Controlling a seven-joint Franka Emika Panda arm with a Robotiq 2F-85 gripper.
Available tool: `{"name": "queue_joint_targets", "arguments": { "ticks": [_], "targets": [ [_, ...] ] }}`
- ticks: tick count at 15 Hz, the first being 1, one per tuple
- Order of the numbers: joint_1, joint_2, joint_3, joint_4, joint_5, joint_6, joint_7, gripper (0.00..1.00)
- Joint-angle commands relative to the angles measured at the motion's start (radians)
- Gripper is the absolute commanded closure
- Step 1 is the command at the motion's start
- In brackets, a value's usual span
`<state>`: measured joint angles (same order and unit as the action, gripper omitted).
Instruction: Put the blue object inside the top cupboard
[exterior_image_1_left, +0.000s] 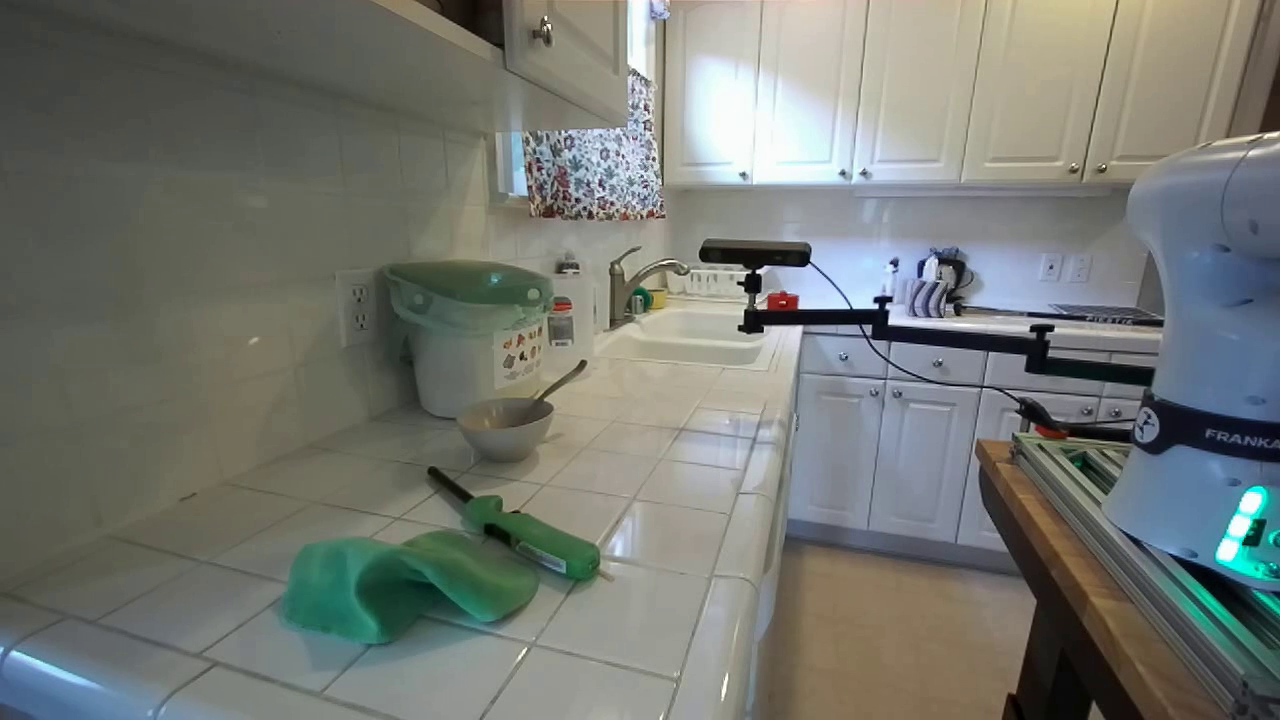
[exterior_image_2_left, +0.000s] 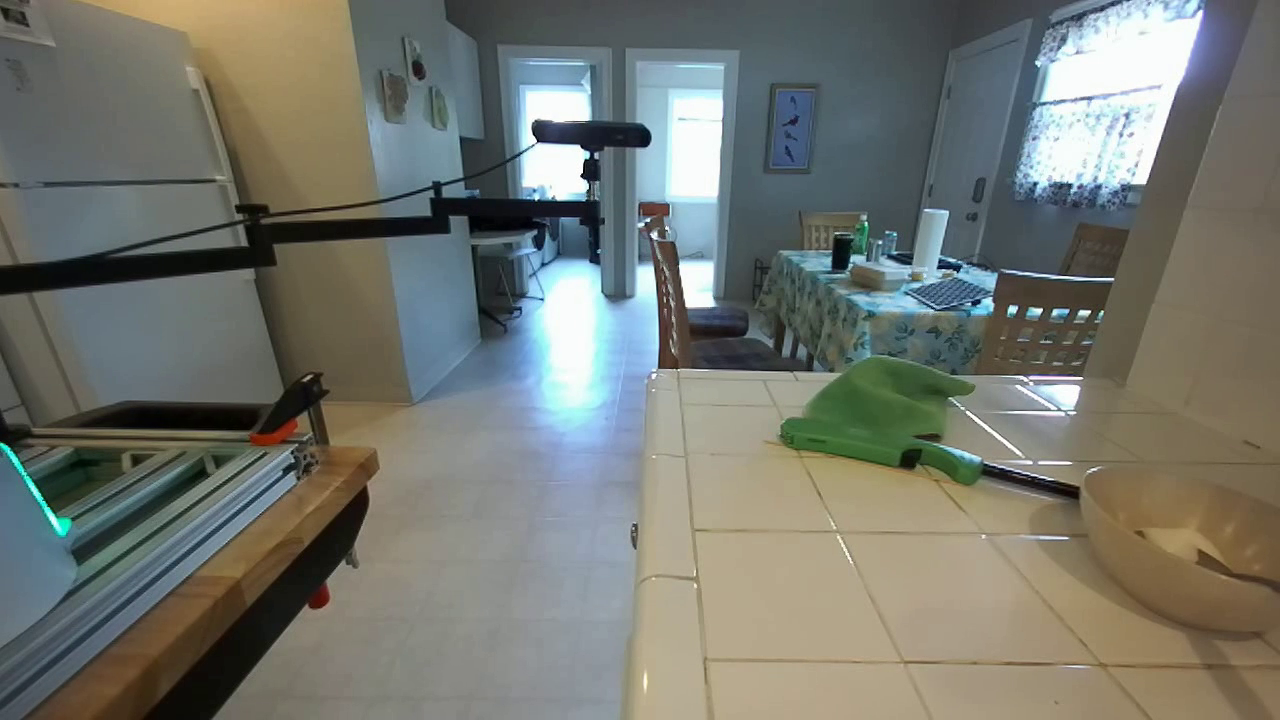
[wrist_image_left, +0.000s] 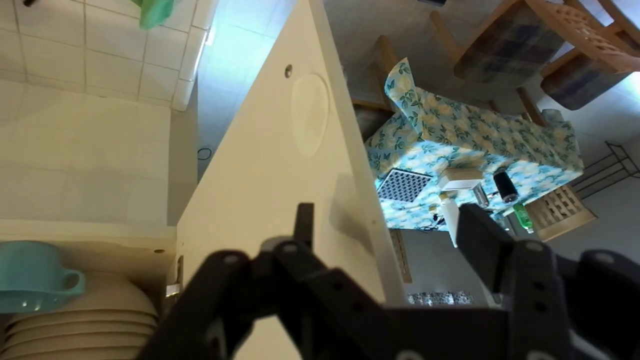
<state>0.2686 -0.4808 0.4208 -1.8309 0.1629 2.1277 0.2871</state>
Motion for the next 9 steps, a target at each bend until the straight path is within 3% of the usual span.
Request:
{"name": "queue_joint_targets", "arguments": {
  "ticks": [1, 5, 9],
  "targets": [
    [0.001, -0.021, 0.001, -0.031, -0.032, 0.044, -0.010, 0.56],
    [0.000, -0.022, 0.003, -0.035, -0.055, 0.060, -0.008, 0.87],
    [-0.006, -0.035, 0.006, -0.040, -0.081, 0.057, -0.001, 0.92]
  ]
}}
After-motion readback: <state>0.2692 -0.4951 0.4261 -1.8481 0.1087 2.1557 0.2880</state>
